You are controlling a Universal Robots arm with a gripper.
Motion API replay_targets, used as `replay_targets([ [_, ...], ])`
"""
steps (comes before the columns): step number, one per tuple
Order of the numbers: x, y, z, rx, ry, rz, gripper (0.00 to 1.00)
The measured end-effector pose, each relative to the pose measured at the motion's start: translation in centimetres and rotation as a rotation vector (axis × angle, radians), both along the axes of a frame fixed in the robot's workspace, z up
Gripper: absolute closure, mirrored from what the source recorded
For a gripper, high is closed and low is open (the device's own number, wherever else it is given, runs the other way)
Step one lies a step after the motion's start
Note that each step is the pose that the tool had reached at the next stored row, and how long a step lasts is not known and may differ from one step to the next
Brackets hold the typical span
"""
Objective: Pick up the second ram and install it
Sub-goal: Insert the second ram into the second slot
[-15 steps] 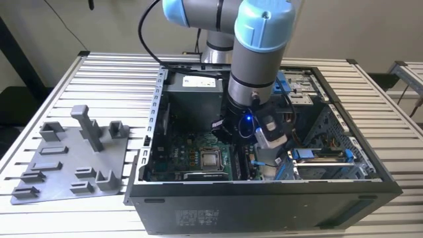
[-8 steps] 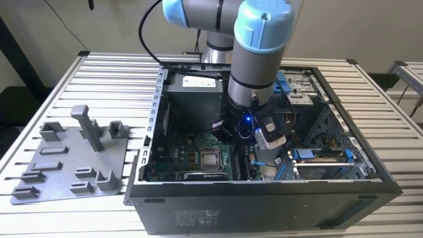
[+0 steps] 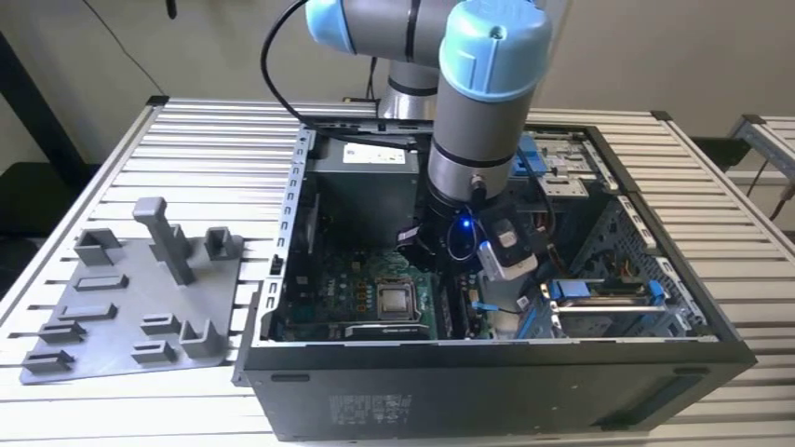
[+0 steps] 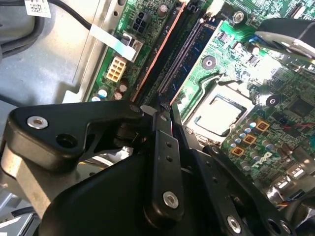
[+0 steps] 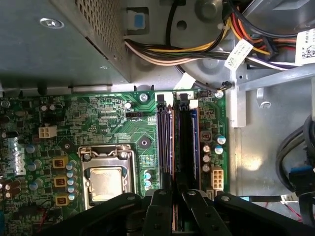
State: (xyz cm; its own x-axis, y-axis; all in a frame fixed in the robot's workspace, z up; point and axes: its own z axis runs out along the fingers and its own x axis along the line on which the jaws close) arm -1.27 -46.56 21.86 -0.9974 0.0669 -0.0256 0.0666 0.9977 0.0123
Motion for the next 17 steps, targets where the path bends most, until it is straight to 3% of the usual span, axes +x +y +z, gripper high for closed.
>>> replay_targets([
  [17, -0.01, 0.14, -0.42, -0.0002, 0.0001, 0.014, 0.86],
])
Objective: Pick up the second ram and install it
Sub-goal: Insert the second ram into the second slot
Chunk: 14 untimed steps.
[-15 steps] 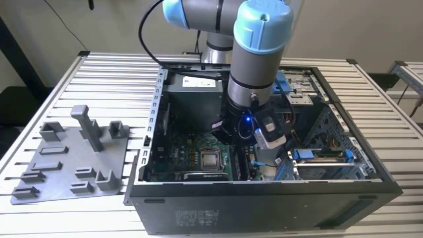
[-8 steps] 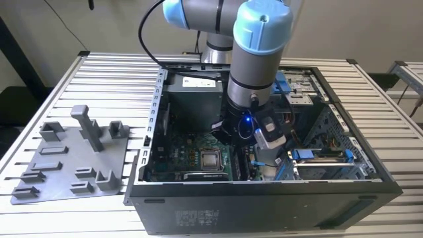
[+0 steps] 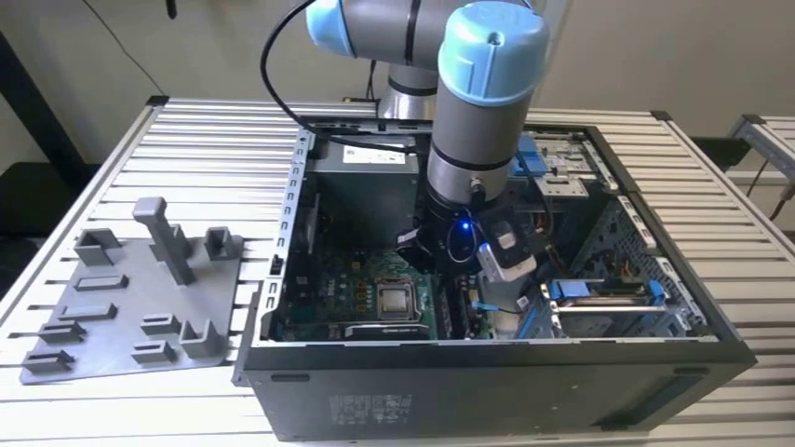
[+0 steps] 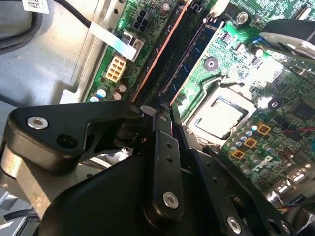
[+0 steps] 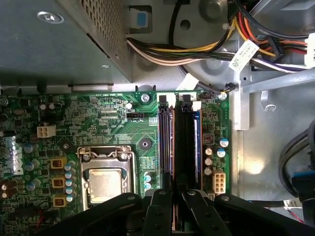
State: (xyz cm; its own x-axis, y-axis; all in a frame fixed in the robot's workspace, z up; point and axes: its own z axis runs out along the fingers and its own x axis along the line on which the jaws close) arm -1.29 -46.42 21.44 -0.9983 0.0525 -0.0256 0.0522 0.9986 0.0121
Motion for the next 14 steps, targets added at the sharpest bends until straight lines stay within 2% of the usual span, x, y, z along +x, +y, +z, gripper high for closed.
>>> replay_targets([
  [14, 0.00, 0.00, -0.25, 0.0007, 0.0000, 0.000, 0.86],
])
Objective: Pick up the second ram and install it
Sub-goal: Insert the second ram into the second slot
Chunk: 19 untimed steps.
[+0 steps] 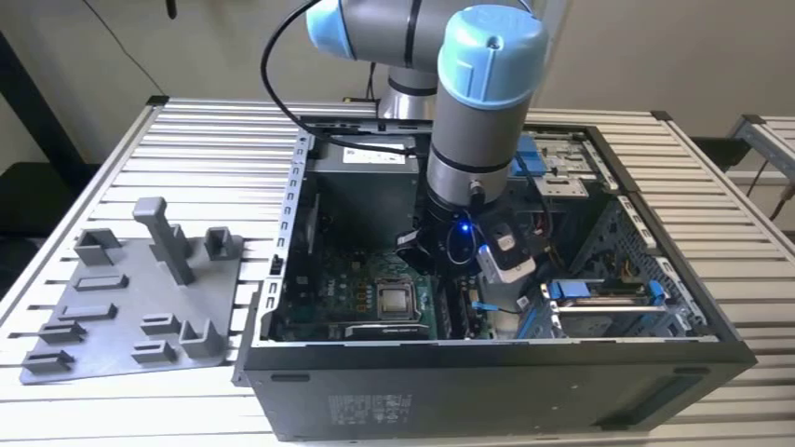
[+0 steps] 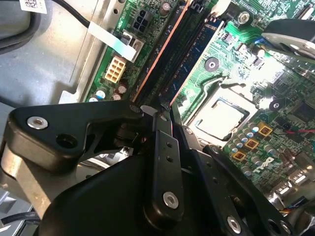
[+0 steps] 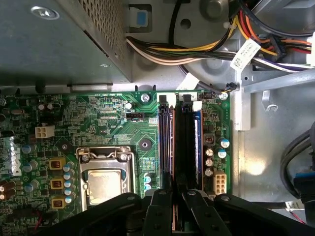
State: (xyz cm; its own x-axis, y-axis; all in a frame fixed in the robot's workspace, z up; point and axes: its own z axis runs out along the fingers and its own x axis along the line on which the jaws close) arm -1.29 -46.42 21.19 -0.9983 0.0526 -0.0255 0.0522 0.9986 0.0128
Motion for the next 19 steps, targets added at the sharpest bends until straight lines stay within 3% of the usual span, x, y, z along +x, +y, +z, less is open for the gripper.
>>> replay_targets([
  [7, 0.00, 0.01, -0.03, 0.0004, -0.0001, 0.000, 0.84],
  [8, 0.00, 0.01, -0.03, 0.0003, -0.0001, 0.000, 0.78],
  [9, 0.00, 0.00, 0.07, 0.0001, -0.0001, 0.000, 0.78],
  [17, 0.00, 0.00, 3.55, 0.0006, 0.0001, 0.000, 0.78],
  [19, 0.00, 0.00, 4.07, 0.0040, 0.0002, 0.000, 0.78],
])
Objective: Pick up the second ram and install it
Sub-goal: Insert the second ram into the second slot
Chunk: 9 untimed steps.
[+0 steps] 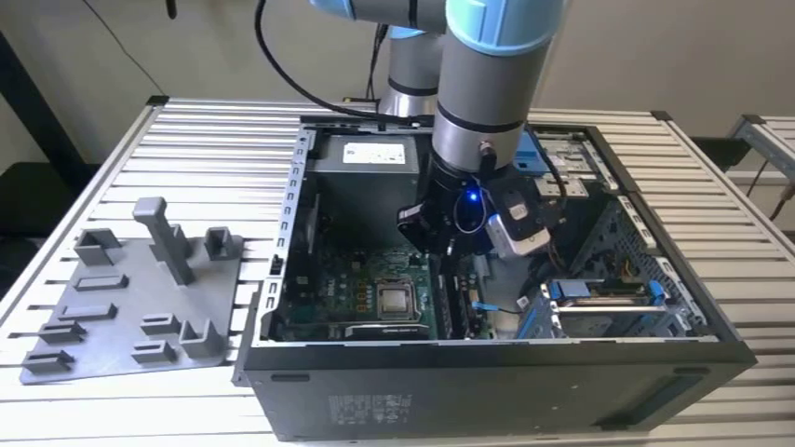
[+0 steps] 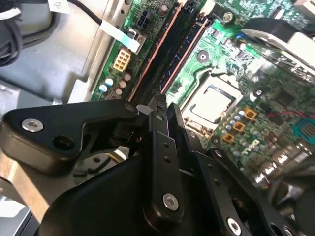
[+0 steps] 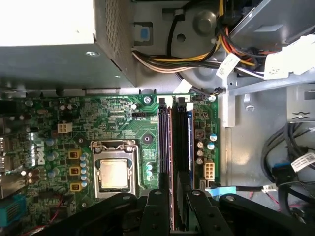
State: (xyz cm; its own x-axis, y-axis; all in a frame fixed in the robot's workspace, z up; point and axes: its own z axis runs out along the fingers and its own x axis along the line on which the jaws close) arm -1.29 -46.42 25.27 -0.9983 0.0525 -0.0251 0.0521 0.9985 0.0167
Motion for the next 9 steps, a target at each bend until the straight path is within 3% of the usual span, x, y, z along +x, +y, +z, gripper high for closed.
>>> replay_targets([
  [7, 0.00, 0.00, 0.07, 0.0010, 0.0000, 0.000, 0.78],
  [9, -0.01, 0.00, 0.09, 0.0009, 0.0000, 0.000, 0.86],
])
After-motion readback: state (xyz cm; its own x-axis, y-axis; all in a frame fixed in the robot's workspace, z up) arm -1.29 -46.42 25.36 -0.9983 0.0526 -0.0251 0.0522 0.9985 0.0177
